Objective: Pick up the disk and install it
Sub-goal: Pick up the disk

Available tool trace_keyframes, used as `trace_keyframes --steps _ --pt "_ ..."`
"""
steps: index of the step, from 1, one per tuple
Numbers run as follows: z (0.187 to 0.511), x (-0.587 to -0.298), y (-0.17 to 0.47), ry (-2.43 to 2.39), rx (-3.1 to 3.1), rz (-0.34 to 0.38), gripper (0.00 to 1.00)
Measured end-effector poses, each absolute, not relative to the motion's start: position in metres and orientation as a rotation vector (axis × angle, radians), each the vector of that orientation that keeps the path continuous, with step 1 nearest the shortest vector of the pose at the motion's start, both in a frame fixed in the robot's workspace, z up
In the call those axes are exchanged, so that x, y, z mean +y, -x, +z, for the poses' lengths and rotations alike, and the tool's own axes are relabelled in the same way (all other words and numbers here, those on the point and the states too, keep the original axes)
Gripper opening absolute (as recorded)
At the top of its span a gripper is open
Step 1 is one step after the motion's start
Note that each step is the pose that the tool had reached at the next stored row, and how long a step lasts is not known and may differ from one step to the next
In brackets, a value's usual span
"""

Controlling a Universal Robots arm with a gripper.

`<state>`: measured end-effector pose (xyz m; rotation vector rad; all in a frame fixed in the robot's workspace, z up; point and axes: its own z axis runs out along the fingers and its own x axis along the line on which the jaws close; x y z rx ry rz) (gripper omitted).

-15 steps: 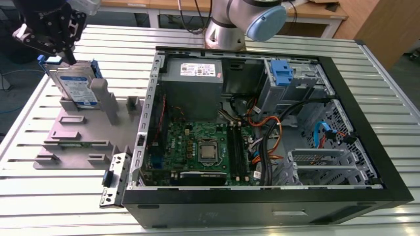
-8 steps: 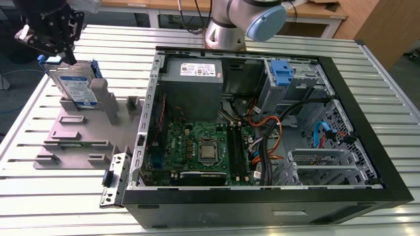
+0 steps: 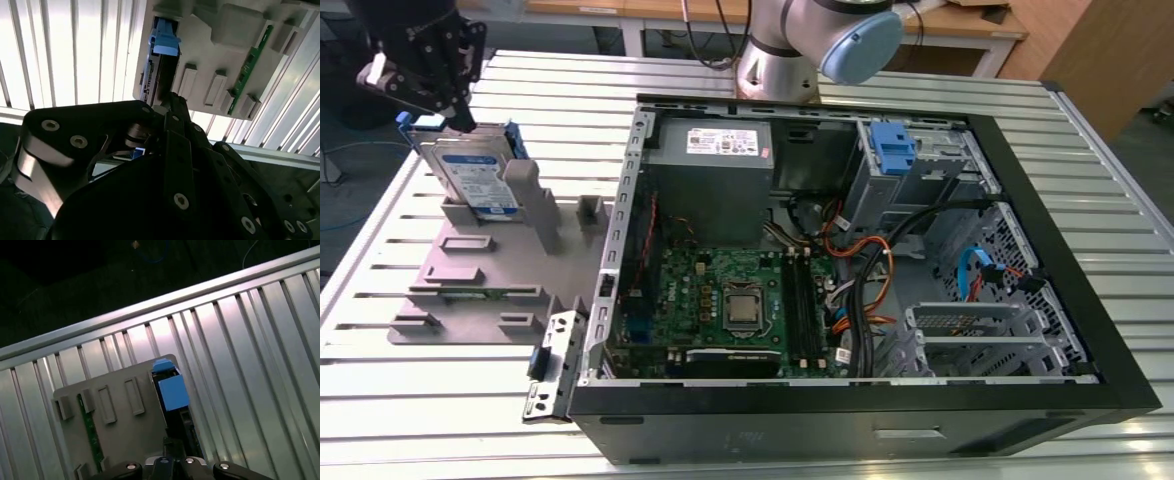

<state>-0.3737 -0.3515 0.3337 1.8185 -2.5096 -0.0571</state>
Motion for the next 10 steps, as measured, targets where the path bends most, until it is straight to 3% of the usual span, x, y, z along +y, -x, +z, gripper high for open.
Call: trace_keyframes --steps 10 --pt "0.3332 -0.3514 0.3737 -1.949 -2.420 -0.075 0.11"
